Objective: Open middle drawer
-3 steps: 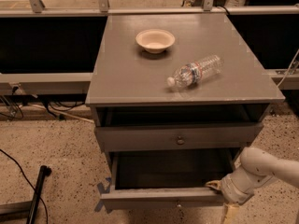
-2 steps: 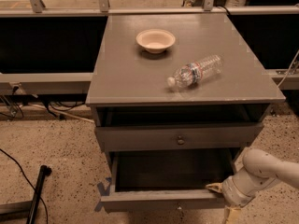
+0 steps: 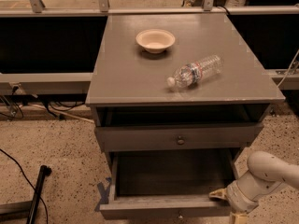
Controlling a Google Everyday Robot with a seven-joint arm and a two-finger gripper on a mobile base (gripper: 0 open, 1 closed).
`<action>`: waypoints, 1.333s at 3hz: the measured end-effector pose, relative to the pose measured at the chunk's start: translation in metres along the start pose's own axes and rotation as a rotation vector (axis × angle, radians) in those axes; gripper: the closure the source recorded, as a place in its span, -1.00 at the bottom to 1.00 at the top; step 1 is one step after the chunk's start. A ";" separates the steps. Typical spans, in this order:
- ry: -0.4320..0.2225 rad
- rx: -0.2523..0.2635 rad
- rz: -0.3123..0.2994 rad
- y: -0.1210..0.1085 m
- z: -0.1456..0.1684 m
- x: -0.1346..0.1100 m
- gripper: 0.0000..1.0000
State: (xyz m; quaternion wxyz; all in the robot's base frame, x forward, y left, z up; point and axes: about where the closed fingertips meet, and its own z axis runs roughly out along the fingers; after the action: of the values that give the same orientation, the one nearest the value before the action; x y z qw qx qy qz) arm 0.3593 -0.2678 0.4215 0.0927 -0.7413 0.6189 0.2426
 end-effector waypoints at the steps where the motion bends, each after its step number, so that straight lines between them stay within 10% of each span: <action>1: 0.013 0.030 0.008 -0.001 -0.011 -0.005 -0.64; 3: 0.129 0.185 0.025 -0.043 -0.065 -0.003 -0.58; 4: 0.152 0.258 0.040 -0.065 -0.086 -0.005 -0.22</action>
Offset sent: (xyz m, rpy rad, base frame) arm 0.0622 -0.0185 0.0553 -0.0966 -0.2033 -0.0936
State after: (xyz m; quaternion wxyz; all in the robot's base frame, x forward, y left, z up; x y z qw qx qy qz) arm 0.4420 -0.2877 0.4880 0.1352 -0.7271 0.6647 0.1063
